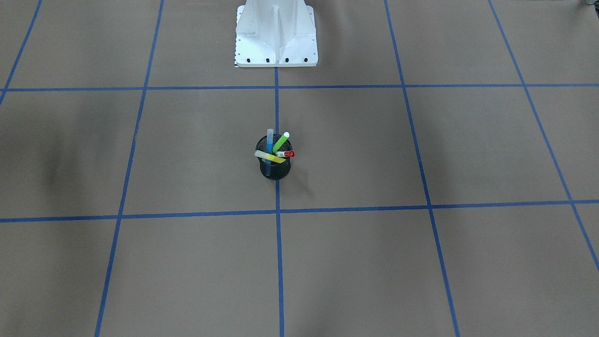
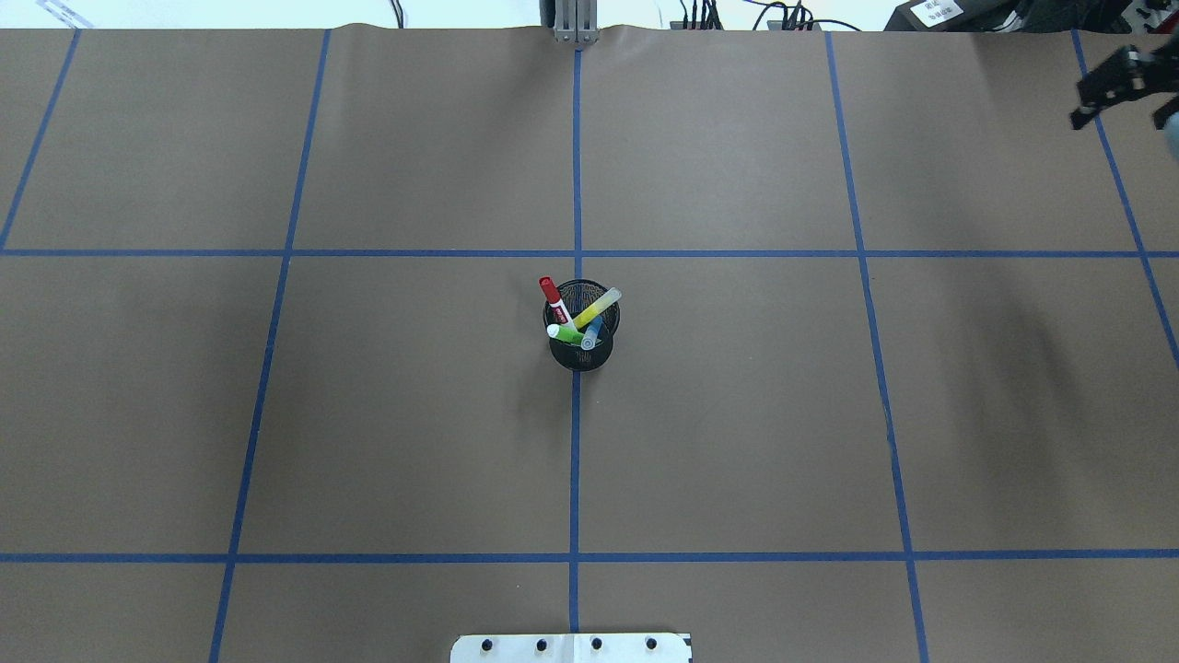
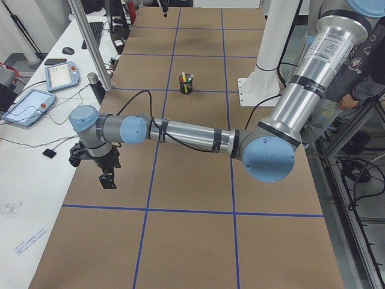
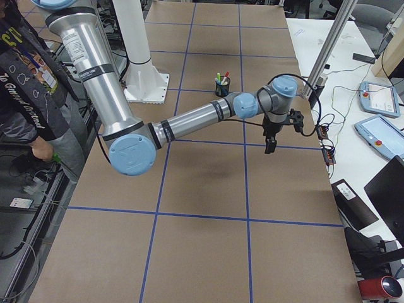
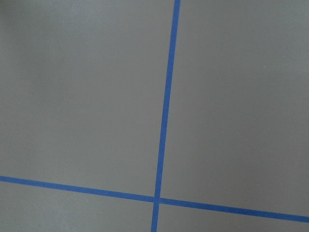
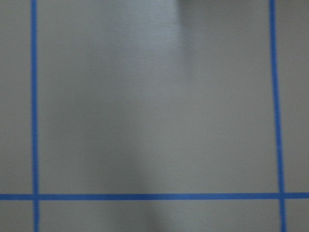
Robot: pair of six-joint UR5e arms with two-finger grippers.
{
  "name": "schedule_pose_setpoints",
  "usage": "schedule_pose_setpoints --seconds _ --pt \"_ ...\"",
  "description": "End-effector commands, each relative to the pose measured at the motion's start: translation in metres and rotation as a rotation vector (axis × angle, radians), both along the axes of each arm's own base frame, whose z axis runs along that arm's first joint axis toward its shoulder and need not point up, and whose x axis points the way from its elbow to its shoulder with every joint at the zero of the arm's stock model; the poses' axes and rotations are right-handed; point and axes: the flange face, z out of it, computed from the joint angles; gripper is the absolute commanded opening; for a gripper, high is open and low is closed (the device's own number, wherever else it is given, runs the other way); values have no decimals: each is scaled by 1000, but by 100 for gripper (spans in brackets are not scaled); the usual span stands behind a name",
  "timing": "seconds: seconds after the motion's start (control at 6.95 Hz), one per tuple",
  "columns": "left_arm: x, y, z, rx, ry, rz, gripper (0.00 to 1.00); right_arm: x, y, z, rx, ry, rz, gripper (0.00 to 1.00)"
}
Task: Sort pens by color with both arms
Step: 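Move the right gripper over the black mesh pen cup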
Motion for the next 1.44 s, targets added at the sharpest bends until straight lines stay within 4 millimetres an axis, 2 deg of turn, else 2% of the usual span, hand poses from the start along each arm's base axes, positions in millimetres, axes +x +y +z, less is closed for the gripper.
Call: schedule_pose_setpoints --seconds 0.0,0.14,0.29,0.43,0.58,0.72,0.86,1.01,1.15,1.3 --pt "4 -3 -13 21 17 5 100 -103 -1 -107 -34 -69 32 100" --pt "4 -3 -22 41 19 6 100 -143 7 -162 -76 -104 91 100" --pt "6 -3 -28 54 19 10 100 -199 22 -207 -197 -110 220 100" --pt "7 -1 -34 66 21 9 100 -228 41 -221 -309 -127 281 100" --pt "12 -1 -23 56 18 29 100 -267 67 -232 -440 -133 341 100" --pt "19 2 -12 124 15 130 100 -303 104 -248 -465 -140 327 99" --pt "19 0 -20 169 16 167 100 -323 139 -256 -462 -148 299 96" --pt "19 0 -33 194 16 167 100 -339 157 -258 -469 -141 281 90" --pt "19 -1 -35 213 14 169 100 -355 173 -254 -453 -127 271 83" --pt "19 1 -35 207 17 165 100 -358 192 -250 -446 -128 272 80"
